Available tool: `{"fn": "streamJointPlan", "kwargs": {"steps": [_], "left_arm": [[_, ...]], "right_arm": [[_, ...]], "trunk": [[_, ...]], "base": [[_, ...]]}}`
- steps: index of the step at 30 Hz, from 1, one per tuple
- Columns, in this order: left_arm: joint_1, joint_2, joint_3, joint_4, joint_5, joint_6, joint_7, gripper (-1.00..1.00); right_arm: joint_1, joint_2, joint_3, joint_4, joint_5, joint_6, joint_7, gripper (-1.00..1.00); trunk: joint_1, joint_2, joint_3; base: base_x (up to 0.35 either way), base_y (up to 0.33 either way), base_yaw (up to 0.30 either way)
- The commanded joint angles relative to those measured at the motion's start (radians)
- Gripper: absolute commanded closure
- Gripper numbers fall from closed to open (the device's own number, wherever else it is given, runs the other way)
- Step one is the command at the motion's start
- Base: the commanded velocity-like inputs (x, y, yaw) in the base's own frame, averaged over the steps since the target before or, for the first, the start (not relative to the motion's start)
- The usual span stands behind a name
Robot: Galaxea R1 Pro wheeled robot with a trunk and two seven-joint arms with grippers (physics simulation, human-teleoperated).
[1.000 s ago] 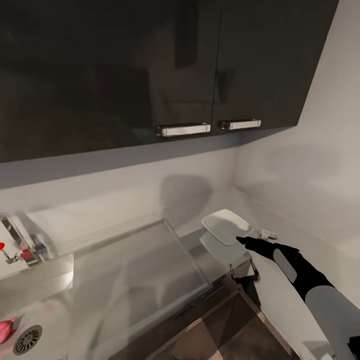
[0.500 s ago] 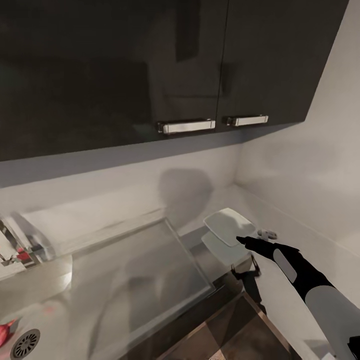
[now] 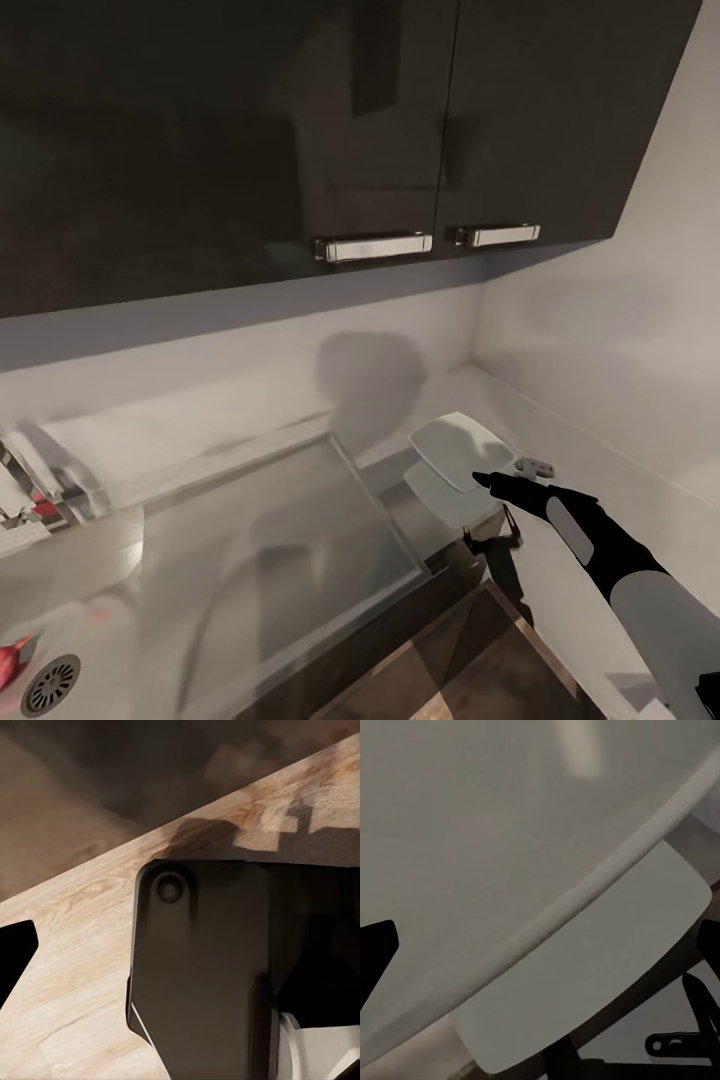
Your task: In the kitchen, take the Vidalia onion out of the sink, dice it on the chopping board with the paring knife, put the diced onion into the bowl on the countertop, then place both the paring knife and the chopping board into the sink.
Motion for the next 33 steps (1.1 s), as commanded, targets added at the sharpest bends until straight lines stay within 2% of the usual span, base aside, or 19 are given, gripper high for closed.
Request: {"fn": "streamJointPlan", "kwargs": {"steps": [1,33], "left_arm": [[0.0,0.0,0.0,-0.001,0.005,-0.001,0.0,-1.0],[0.0,0.0,0.0,-0.001,0.005,-0.002,0.0,-1.0]], "right_arm": [[-0.001,-0.001,0.004,-0.001,-0.004,0.003,-0.001,-1.0],[0.0,-0.001,0.005,-0.002,-0.003,0.002,-0.001,-1.0]], "trunk": [[0.001,-0.002,-0.002],[0.001,-0.002,-0.002]], "base": [[0.0,0.0,0.0],[0.0,0.0,0.0]]}}
